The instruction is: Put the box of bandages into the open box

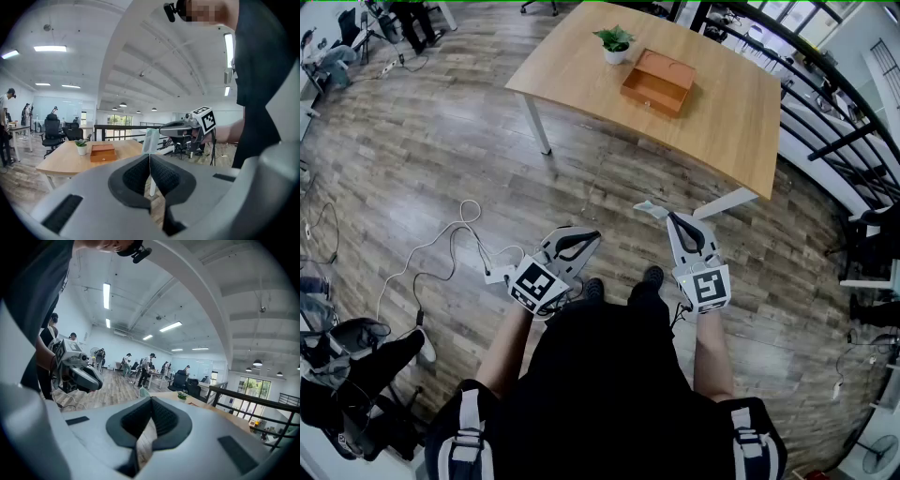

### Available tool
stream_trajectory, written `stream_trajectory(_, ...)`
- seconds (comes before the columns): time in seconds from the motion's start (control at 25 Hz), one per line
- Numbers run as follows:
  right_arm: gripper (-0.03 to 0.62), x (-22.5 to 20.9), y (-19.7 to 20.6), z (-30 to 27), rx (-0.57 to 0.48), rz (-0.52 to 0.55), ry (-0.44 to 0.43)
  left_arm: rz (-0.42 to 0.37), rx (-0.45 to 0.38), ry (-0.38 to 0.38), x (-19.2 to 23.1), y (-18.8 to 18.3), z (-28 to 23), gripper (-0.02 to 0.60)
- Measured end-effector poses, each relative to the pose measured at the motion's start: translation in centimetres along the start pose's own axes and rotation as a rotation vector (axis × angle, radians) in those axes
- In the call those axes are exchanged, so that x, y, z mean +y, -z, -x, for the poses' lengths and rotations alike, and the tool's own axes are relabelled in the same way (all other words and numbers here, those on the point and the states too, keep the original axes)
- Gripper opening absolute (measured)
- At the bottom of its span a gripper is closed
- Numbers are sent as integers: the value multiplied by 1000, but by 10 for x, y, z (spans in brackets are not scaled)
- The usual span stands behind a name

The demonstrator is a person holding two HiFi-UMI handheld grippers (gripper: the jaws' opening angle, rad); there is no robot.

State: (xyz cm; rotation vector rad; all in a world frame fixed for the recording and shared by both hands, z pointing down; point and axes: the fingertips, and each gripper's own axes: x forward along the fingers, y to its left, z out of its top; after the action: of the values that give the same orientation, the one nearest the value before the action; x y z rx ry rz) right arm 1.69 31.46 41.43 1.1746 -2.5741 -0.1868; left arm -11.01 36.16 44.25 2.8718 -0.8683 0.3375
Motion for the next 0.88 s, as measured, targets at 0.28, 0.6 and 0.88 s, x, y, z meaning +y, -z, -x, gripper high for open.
stream_trajectory(0.28,25,3,0,11,14,-17,30,-5,-14,6,-10,0,1,26)
stream_trajectory(0.6,25,1,7,22,27,-32,53,-8,-22,17,-17,-4,-5,26)
stream_trajectory(0.88,25,3,6,27,40,-28,66,-15,-26,37,-26,-7,-8,26)
